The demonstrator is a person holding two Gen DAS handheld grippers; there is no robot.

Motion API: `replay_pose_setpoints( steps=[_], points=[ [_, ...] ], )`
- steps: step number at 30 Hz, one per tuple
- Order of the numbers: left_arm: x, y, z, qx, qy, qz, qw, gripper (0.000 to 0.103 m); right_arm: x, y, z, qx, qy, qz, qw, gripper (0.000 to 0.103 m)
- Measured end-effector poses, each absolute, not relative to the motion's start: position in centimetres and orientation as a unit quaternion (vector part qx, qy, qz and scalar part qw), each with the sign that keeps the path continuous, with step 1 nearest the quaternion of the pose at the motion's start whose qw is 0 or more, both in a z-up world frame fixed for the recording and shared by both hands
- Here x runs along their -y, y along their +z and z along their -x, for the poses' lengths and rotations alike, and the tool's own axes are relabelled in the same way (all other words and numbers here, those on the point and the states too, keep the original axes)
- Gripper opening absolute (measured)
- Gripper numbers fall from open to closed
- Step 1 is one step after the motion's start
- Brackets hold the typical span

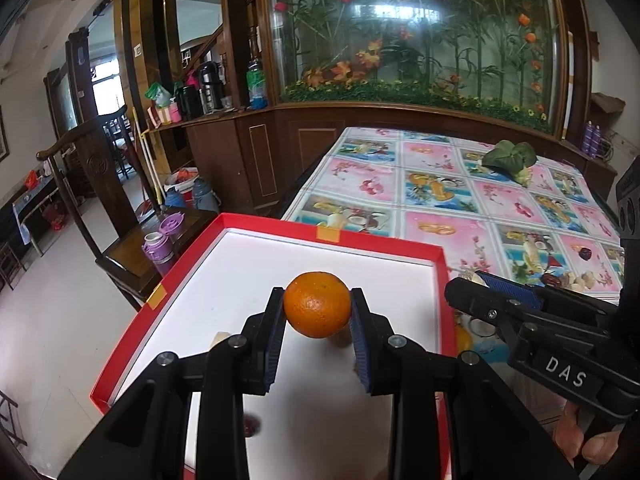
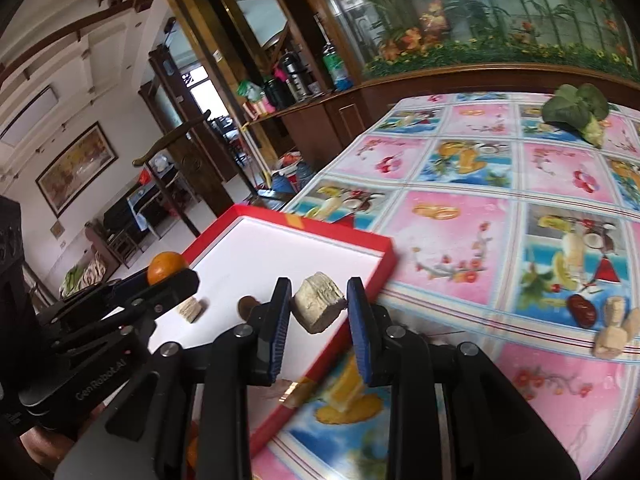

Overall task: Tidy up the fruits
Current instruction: 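Carry the orange and white cube over the red tray and open both tools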

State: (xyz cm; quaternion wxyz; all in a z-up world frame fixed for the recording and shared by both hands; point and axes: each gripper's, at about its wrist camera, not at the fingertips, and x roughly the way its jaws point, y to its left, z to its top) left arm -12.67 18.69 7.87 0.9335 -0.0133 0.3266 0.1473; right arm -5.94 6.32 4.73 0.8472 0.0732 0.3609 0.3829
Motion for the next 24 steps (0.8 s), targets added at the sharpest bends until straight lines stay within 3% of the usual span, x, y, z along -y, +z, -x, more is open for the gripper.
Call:
replay_pose_setpoints(
  steps=[24],
  points=[
    [-22.7, 4.5, 11.7, -0.385, 0.182, 0.012, 0.905, 0.032, -12.1, 2.0, 7.9, -0.408, 0.424, 0.021, 0.809, 0.031]
  ],
)
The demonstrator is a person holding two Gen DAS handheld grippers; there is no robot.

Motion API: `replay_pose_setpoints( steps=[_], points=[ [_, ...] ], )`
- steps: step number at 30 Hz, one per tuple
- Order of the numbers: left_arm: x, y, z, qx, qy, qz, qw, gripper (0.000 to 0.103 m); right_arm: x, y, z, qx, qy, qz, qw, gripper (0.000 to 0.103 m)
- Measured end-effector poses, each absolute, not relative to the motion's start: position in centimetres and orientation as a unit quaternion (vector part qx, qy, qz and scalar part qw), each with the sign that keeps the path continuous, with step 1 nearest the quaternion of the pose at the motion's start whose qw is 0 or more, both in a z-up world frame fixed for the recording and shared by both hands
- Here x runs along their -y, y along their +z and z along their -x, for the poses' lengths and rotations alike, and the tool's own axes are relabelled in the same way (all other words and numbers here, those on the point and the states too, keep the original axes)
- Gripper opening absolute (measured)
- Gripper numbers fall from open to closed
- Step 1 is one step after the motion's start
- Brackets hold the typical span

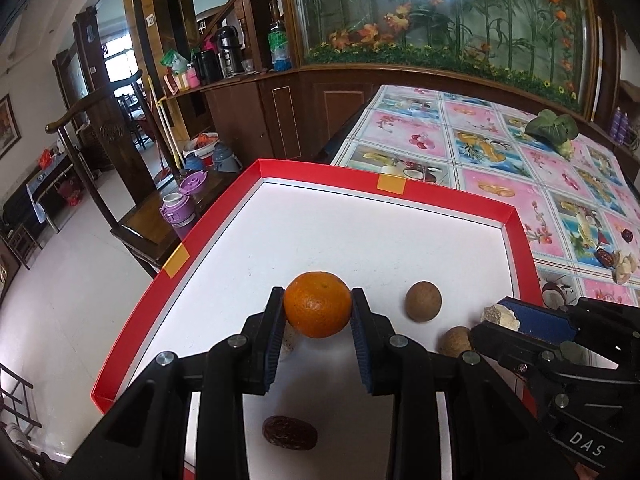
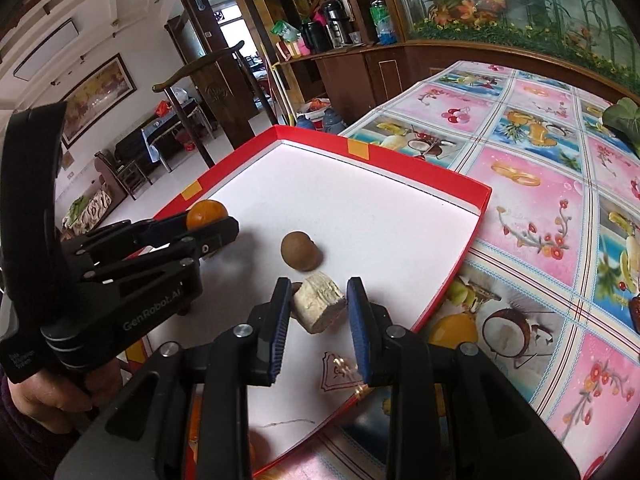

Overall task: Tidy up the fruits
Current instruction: 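Carry the orange and white cube over the red tray and open both tools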

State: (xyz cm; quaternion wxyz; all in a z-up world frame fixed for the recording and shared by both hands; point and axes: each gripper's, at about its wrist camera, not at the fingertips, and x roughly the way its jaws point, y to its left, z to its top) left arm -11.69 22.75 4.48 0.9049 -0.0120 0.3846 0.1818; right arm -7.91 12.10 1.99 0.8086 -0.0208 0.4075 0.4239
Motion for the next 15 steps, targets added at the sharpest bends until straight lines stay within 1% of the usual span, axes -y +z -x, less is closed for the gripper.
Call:
replay_pose_setpoints(
  steps=[3, 4, 5, 6, 9, 13, 15],
  points=[
    [-22.2, 4.4, 11.4, -0.388, 0.182, 0.000, 0.904, 0.032, -11.9, 1.7, 7.5, -0.416, 0.419, 0.012, 0.807, 0.031],
    [-22.0, 4.3, 11.3, -0.389, 0.183, -0.004, 0.903, 0.034, -11.8, 1.7, 7.4, -0.419, 0.417, 0.008, 0.806, 0.031],
    [-21.8, 4.3, 11.3, -0.390, 0.185, -0.009, 0.902, 0.041, -11.7, 1.6, 7.2, -0.422, 0.417, 0.004, 0.805, 0.031],
    [-21.6, 4.3, 11.3, -0.391, 0.187, -0.014, 0.901, 0.043, -11.6, 1.5, 7.0, -0.423, 0.416, 0.003, 0.805, 0.031],
    [-21.3, 4.4, 11.4, -0.389, 0.191, -0.027, 0.901, 0.048, -11.5, 1.5, 6.8, -0.425, 0.418, 0.001, 0.803, 0.033],
    [-21.3, 5.0, 11.7, -0.381, 0.202, -0.034, 0.902, 0.050, -11.2, 1.9, 7.0, -0.418, 0.419, -0.004, 0.806, 0.042],
    [-21.2, 5.4, 11.8, -0.376, 0.207, -0.039, 0.903, 0.051, -10.5, 2.4, 6.9, -0.405, 0.418, -0.016, 0.813, 0.043]
  ],
)
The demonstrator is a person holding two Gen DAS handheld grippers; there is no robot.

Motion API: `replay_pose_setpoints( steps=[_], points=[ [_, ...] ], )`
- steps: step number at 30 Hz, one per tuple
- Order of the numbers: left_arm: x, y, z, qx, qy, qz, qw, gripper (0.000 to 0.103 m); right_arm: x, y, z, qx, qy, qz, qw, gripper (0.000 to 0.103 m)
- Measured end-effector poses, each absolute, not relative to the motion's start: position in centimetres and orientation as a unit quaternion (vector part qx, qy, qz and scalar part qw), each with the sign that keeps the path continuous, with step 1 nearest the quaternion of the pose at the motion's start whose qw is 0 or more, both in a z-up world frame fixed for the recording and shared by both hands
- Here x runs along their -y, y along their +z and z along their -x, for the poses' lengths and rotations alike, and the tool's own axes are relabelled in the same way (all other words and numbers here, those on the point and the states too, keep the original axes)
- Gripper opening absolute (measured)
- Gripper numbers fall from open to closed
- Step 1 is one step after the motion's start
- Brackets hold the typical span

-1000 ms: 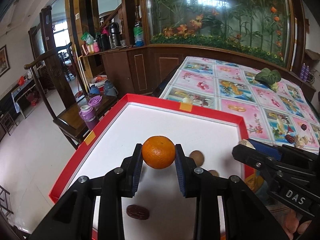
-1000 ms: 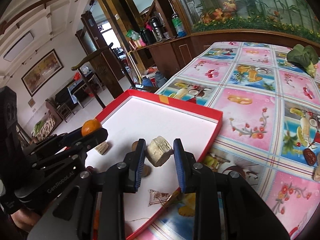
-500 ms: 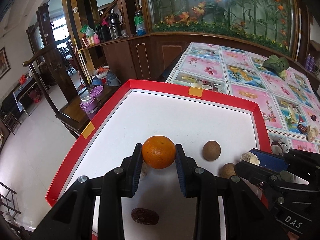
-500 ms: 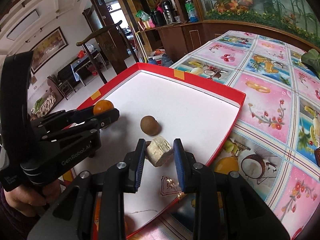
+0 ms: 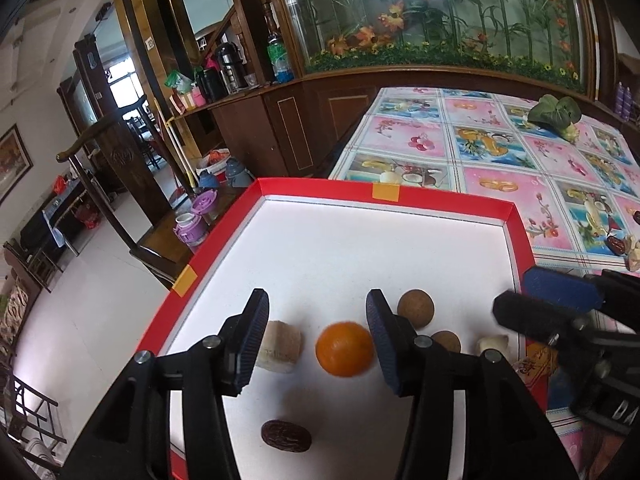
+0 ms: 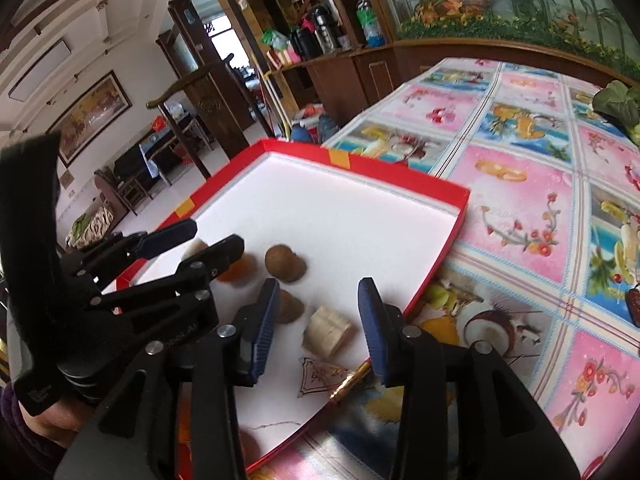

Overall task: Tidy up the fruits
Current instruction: 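Carry the orange and white cube over the red tray and open both tools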

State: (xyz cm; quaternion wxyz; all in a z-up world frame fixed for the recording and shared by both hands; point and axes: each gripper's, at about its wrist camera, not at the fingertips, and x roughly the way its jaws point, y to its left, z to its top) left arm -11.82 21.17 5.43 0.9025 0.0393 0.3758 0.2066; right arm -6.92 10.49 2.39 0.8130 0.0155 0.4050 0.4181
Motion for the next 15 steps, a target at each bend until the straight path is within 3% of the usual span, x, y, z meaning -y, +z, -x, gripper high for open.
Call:
replay_pose_setpoints(
  steps=[15],
  points=[
    [-17.7, 7.8, 11.5, -0.359, 0.188, -0.058, 0.912, 0.060, -5.1, 4.1, 5.1, -0.387, 0.387, -0.079, 0.833, 0.043]
  ],
)
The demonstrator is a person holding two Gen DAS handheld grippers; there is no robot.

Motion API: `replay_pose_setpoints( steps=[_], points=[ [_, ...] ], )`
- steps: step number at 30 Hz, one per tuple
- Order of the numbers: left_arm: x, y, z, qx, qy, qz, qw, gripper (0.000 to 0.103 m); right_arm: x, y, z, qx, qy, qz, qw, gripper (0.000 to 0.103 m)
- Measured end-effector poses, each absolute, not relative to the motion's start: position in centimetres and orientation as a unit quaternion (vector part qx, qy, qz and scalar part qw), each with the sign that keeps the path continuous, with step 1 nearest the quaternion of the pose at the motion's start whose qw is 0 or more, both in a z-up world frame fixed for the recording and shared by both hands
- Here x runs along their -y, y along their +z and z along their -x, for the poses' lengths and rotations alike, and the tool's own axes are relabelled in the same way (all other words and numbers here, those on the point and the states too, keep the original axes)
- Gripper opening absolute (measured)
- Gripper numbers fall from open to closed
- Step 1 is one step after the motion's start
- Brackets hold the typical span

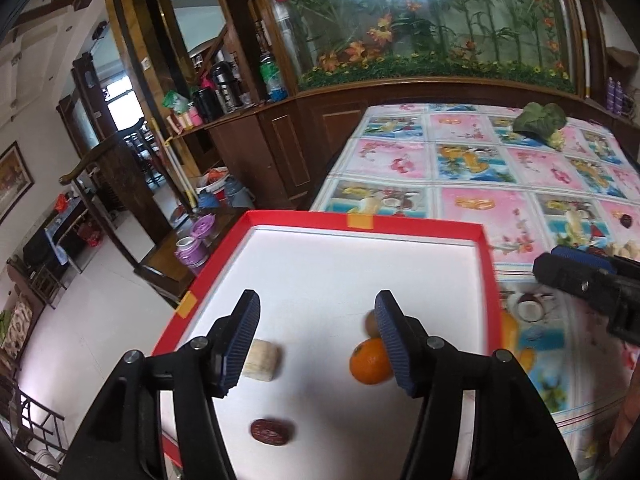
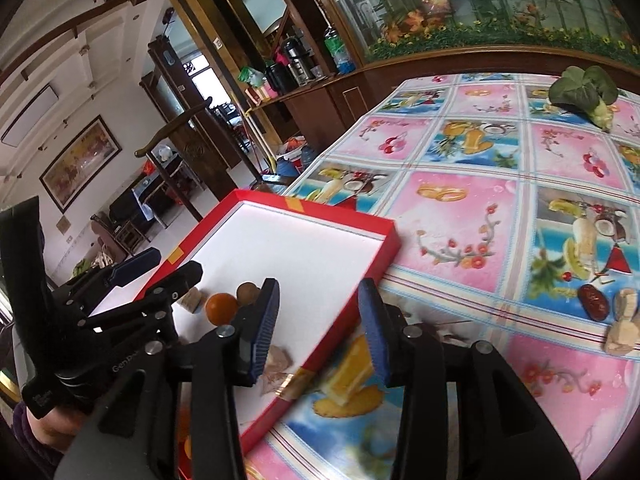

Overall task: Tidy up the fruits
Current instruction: 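Carry the orange and white cube over the red tray and open both tools, then grasp a pale cube with the left tool while the right tool grasps another cube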

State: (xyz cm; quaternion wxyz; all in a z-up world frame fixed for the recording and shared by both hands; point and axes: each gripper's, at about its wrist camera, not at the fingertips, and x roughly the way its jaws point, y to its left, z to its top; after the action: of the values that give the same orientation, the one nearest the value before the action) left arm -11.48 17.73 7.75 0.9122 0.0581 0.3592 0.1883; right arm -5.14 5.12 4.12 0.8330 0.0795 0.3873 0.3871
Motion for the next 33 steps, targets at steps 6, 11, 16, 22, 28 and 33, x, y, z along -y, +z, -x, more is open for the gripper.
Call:
replay_pose_setpoints(
  steps=[6, 11, 16, 22, 28, 33],
  points=[
    [-12.5, 8.4, 11.1, -0.360, 0.104, -0.069, 0.925, 0.063, 2.4, 4.8, 3.6, -0.371, 0.337, -0.106, 0.859, 0.043],
    [-7.1, 7.8, 9.6, -0.378, 0.025, -0.080, 0.922, 0.063, 11.3, 4.6, 2.7, -0.370, 0.260, -0.109, 0.885, 0.043],
    [-2.9, 6.5, 7.8, -0.403, -0.022, -0.086, 0.911, 0.063, 17.7, 3.7, 2.7, -0.386, 0.208, -0.084, 0.895, 0.043],
    [-0.1, 5.5, 7.4, -0.422, -0.042, -0.094, 0.901, 0.063, 18.6, 2.6, 2.2, -0.412, 0.206, -0.063, 0.886, 0.043],
    [1.2, 4.8, 6.0, -0.440, -0.050, -0.085, 0.893, 0.063, 17.4, 2.3, 1.4, -0.415, 0.195, -0.033, 0.888, 0.043],
    [2.6, 4.2, 5.2, -0.455, -0.070, -0.079, 0.884, 0.063, 14.9, 1.4, -0.1, -0.428, 0.180, 0.023, 0.886, 0.043]
  ],
)
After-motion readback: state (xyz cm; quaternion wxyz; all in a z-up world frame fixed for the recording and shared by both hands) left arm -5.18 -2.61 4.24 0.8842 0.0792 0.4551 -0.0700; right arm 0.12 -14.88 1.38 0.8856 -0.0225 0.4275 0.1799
